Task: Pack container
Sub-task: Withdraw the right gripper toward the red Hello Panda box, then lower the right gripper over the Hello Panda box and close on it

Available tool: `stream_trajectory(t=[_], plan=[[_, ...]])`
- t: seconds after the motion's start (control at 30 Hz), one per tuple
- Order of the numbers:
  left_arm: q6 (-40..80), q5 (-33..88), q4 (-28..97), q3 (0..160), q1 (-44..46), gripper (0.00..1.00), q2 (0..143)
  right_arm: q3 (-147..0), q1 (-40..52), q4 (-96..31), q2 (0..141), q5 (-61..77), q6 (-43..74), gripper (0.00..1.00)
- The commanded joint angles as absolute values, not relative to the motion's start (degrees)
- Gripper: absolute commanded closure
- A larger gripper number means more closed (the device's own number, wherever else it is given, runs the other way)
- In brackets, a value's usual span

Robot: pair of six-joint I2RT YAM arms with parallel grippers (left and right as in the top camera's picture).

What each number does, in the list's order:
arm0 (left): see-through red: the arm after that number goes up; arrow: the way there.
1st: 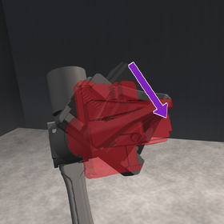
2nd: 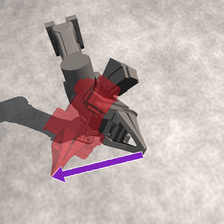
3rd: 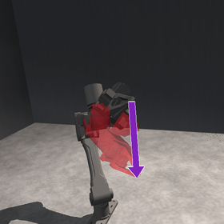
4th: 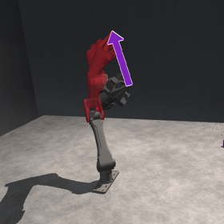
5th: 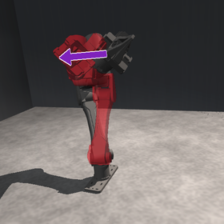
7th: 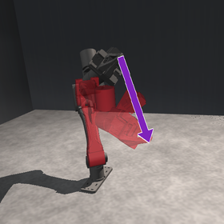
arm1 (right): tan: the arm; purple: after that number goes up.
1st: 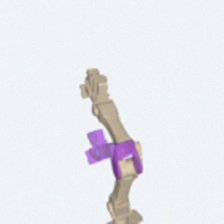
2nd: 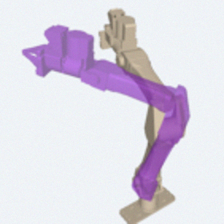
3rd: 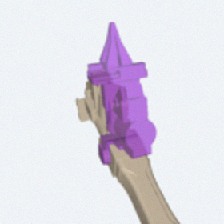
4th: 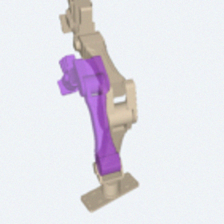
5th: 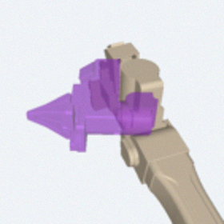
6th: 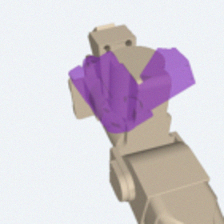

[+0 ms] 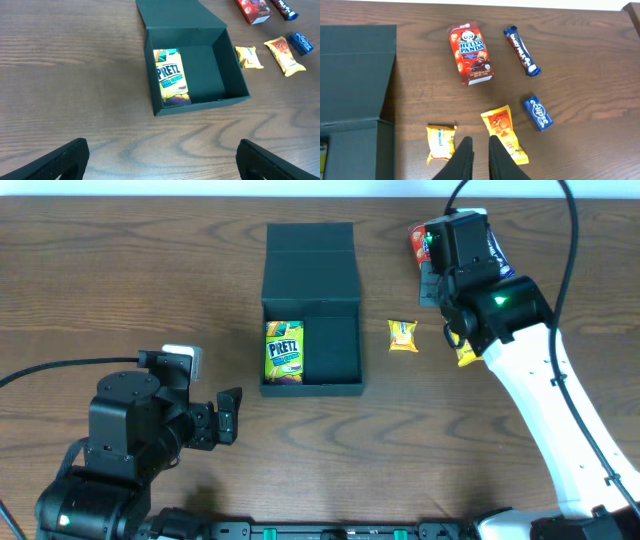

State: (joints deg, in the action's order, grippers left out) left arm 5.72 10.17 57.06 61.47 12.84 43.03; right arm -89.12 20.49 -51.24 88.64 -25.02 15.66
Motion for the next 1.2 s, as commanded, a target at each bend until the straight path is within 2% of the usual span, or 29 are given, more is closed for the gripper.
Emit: stream_trajectory(t=[0.0,0.07,0.13,0.23,0.27,0.37,0.7,0.9,1.17], plan=[[5.3,10.3,57.2,61.7,12.8,0.05,43.0,-89.9,20.2,-49.9,88.1,-25.1,12.8,0.86],[5.3,10.3,57.2,61.7,12.8,0.05,43.0,-89.6,19.9,-47.7,88.4,-25.1,10.5,0.79],[5.3,10.3,57.2,61.7,12.8,0.05,43.0,-89.3,19.3,-45.5,89.0,-25.0,10.2,0.55],[5.3,10.3,57.2,61.7,12.8,0.05,43.0,-89.3,18.1,-43.1,90.7,-25.0,10.2,0.29],[5.3,10.3,57.2,61.7,12.8,0.05,43.0,-89.3,17.3,-42.0,91.8,-24.9,10.2,0.17],[5.3,10.4,57.2,61.7,12.8,0.05,43.0,-89.3,15.5,-39.5,94.6,-21.6,8.1,0.01],[5.3,10.4,57.2,61.7,12.8,0.05,43.0,-89.3,10.5,-26.6,105.8,-16.0,0.2,0.01],[5.3,10.3,57.2,61.7,12.8,0.05,43.0,-89.3,7.8,-18.6,111.6,-15.5,-0.4,0.01],[5.3,10.3,57.2,61.7,12.8,0.05,43.0,-89.8,4.7,-12.6,118.3,-7.0,-1.4,0.01]])
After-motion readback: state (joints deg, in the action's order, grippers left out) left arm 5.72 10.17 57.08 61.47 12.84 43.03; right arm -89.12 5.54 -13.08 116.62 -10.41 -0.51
